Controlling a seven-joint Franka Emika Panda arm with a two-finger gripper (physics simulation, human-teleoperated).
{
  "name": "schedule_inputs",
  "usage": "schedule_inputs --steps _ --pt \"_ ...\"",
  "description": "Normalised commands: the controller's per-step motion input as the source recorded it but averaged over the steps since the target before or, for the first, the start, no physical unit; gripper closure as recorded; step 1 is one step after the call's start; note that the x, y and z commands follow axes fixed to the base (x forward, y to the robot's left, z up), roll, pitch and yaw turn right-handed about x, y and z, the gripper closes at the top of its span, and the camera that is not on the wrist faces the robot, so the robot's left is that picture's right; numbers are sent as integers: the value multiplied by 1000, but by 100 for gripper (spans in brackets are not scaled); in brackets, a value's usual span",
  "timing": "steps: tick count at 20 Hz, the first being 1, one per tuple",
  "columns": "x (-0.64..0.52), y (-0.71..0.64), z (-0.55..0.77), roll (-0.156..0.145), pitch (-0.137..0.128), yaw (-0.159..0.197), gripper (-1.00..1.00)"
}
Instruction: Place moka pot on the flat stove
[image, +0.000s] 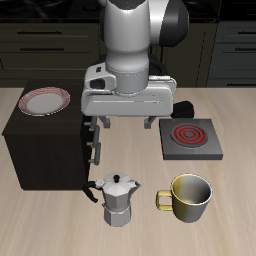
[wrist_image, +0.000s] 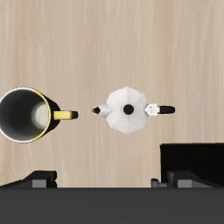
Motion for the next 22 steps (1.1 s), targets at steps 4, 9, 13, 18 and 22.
schedule_inputs --steps 4,9,13,18,22 --pt "66 -37 -73 -1 5 -16 -100" --pt "37 -66 -155 -18 -21 21 -100" --pt "36 -58 -142 -2 -10 6 -100" --pt "76 -145 -297 -28 20 2 -100" --pt "6 -179 -283 -40 -18 28 -100"
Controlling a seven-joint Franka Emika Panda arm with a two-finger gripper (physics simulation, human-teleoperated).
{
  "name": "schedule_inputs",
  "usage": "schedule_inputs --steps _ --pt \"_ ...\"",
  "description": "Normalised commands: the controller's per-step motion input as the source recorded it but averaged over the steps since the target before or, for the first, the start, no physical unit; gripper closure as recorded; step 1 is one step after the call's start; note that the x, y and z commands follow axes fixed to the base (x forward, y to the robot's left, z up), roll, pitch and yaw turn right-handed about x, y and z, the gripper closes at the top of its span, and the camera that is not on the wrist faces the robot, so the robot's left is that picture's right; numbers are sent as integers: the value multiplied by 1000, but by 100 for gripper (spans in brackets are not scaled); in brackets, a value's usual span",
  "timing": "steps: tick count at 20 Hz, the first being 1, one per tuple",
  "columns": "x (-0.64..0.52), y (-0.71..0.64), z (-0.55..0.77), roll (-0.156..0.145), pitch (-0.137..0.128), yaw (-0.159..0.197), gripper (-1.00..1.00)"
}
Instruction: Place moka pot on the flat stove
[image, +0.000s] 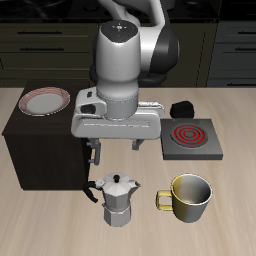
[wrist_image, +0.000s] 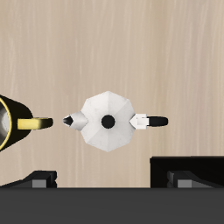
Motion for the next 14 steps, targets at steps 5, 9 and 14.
schedule_inputs --steps 5,9,14 --pt "-35 -18 -270 -11 -25 56 -100" --pt "-14 -4 -161 2 0 -7 -100" --pt "35 -23 -208 -1 11 -12 -100"
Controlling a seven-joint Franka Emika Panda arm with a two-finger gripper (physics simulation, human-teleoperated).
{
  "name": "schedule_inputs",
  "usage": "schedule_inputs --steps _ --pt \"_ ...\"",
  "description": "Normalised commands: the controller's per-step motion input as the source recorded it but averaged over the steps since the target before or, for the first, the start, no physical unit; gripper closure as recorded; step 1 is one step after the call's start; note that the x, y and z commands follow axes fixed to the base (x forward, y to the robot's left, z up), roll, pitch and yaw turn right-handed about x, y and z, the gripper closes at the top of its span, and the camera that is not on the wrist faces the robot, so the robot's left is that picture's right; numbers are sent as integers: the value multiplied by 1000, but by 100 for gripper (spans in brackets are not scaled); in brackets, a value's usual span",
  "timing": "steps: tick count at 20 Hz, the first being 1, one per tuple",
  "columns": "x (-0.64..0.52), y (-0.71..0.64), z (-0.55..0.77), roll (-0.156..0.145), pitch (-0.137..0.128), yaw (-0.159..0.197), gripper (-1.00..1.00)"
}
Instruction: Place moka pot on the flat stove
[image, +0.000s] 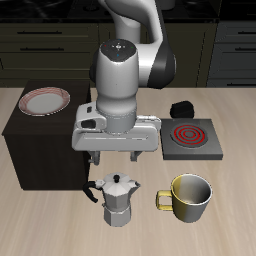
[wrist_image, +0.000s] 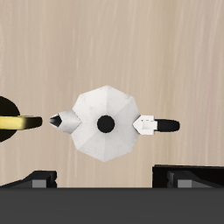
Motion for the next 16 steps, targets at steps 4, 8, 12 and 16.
schedule_inputs --steps 4,8,12,16 --pt "96 -13 -208 -5 9 -8 -100" --pt "89 4 -167 -4 2 14 -100" --pt "57 39 -168 8 0 -9 -100" --pt "49 27 -166 -4 5 -6 -100"
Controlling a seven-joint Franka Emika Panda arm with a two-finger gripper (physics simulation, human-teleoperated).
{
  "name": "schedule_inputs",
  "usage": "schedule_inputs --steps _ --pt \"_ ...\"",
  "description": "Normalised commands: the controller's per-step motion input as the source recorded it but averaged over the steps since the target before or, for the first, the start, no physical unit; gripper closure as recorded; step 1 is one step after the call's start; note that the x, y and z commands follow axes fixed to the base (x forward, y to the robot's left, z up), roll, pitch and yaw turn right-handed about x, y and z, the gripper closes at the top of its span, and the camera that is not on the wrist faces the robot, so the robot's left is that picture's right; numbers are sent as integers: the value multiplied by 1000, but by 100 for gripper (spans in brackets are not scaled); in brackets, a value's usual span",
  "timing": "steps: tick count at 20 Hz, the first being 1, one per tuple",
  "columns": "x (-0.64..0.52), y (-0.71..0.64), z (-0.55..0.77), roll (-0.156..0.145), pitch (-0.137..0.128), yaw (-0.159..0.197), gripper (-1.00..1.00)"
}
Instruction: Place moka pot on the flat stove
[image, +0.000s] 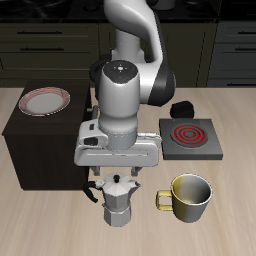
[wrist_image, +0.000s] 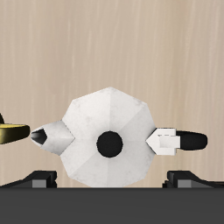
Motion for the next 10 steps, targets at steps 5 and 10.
schedule_inputs --steps 5,10 --pt "57 96 -184 15 18 -5 -100" --pt "51 -37 -206 0 23 -14 -100"
